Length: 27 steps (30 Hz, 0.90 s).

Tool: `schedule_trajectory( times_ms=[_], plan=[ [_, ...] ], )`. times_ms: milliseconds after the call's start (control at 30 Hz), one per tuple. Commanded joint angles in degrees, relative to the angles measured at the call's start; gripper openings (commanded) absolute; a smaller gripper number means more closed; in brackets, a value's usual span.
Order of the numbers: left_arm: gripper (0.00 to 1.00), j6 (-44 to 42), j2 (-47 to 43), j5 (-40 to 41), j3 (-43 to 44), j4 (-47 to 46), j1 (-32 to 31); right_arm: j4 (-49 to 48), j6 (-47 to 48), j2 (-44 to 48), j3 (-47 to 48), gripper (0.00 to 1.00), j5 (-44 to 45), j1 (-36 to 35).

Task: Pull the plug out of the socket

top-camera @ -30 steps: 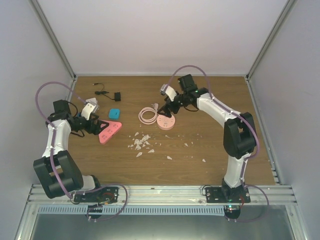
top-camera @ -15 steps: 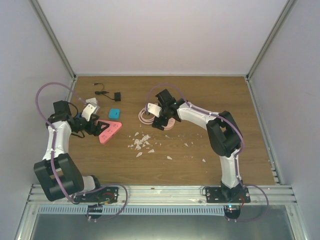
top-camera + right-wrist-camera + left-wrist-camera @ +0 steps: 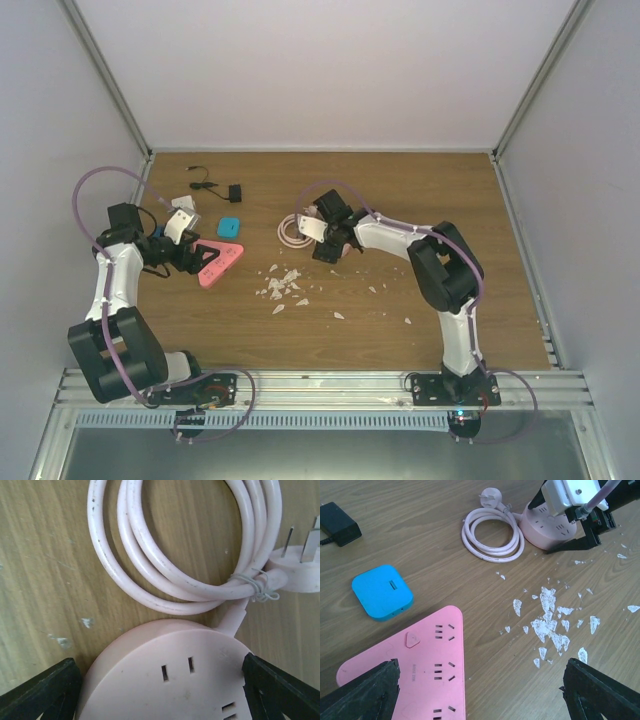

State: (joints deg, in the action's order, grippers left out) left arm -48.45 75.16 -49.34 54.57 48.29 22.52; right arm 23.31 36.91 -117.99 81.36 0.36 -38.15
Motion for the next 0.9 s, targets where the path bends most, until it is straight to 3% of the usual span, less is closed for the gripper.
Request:
schedule_trajectory(
  times_ms=[0, 167, 867],
  plan=[
    [0.89, -0.26, -1.89, -2.1, 0.01, 0.19, -0.29, -0.43, 1.09, 0.39, -2.52, 0.85, 1.34, 3.48],
    [0.89, 0.25, -1.84, -2.72, 0.34, 0.1, -0.37, -0.13, 1.33, 0.41, -3.46, 0.77, -0.13, 8.56],
    [0.89, 1.32, -1.25, -2.98, 2.52, 0.34, -0.81, 4.87, 3.06, -1.23, -3.23, 0.59, -8.22, 35.54]
  ],
)
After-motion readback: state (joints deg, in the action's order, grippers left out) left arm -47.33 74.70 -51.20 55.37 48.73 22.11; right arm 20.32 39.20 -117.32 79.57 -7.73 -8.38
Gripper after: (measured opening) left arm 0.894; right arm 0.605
